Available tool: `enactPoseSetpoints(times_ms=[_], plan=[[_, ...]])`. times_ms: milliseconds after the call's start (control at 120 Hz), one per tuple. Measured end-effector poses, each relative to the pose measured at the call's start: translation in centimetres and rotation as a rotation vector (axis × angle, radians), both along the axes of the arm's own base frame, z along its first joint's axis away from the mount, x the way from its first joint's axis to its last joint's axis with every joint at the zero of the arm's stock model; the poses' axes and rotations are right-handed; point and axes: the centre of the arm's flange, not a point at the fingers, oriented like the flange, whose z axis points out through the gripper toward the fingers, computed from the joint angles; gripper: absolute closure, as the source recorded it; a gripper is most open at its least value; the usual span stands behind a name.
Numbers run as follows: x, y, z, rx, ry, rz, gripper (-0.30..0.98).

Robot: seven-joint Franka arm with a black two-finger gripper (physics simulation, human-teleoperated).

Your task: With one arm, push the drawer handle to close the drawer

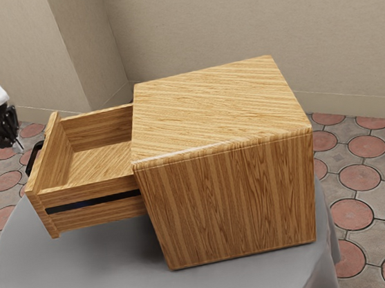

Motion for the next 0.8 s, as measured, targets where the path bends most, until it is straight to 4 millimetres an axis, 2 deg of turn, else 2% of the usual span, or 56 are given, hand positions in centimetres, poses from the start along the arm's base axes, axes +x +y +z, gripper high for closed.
enactPoseSetpoints(times_ms=[108,192,350,800], plan=[[-0.4,0.1,-1.7,0.001,0.012,-0.042,0.77],[-0.5,0.1,-2.2,0.006,0.009,-0.071,0.78],[-0.3,-0.3,-2.3,0.013,-0.004,-0.112,0.78],[-0.1,-3.1,-2.6,0.011,-0.006,-0.173,0.79]])
